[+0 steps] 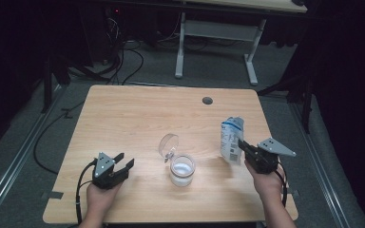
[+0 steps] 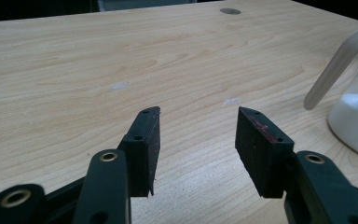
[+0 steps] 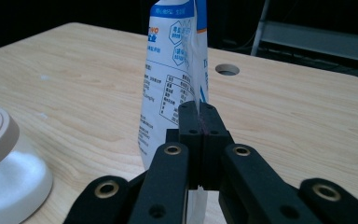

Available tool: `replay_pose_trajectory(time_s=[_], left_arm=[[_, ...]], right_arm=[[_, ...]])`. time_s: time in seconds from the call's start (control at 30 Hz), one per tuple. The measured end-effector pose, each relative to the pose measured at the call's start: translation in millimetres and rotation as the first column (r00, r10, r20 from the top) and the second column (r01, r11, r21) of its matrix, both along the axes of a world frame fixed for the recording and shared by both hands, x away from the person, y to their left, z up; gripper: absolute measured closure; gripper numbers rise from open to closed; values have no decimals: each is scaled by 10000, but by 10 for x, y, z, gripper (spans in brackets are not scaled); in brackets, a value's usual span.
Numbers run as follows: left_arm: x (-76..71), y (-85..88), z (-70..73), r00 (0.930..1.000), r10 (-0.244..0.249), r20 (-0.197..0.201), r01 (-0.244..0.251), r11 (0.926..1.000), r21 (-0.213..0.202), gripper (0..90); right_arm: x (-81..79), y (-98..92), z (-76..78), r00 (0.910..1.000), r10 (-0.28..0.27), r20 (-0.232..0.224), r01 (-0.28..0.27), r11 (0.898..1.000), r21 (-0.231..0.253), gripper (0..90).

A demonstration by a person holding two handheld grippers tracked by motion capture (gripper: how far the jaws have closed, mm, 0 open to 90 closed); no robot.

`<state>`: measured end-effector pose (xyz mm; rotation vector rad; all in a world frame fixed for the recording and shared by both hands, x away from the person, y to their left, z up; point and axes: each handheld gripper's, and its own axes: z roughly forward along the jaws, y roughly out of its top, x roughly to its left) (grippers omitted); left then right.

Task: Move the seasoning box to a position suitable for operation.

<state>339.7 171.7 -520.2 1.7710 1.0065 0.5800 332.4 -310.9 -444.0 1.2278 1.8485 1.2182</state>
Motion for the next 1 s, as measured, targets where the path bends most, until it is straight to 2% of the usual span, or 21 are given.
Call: replay_pose_trajectory(time_s=[0.23, 0.37, 0.43, 0.6, 1.0], left_arm=[[-28, -3, -7, 9999, 142, -38, -141, 9999, 89, 504], [-75, -3, -10, 9997, 235, -50, -235, 9997, 68, 504], [-103, -6, 8, 9997, 242, -2, -242, 9997, 65, 504], [-144, -9, 31, 9996, 263, 115, -265, 9994, 230, 503], [-158, 17, 45, 9994, 285, 180, -287, 9995, 119, 503]], right_arm=[[-2, -78, -176, 9973, -265, 688, 215, 9971, 728, 900], [3, -132, -224, 9946, -367, 973, 255, 9932, 1137, 900], [29, -154, -226, 9940, -364, 1030, 259, 9945, 1014, 900], [83, -205, -257, 9920, -497, 1164, 362, 9927, 1153, 900], [190, -223, -416, 9930, -596, 1024, 465, 9909, 1263, 900]])
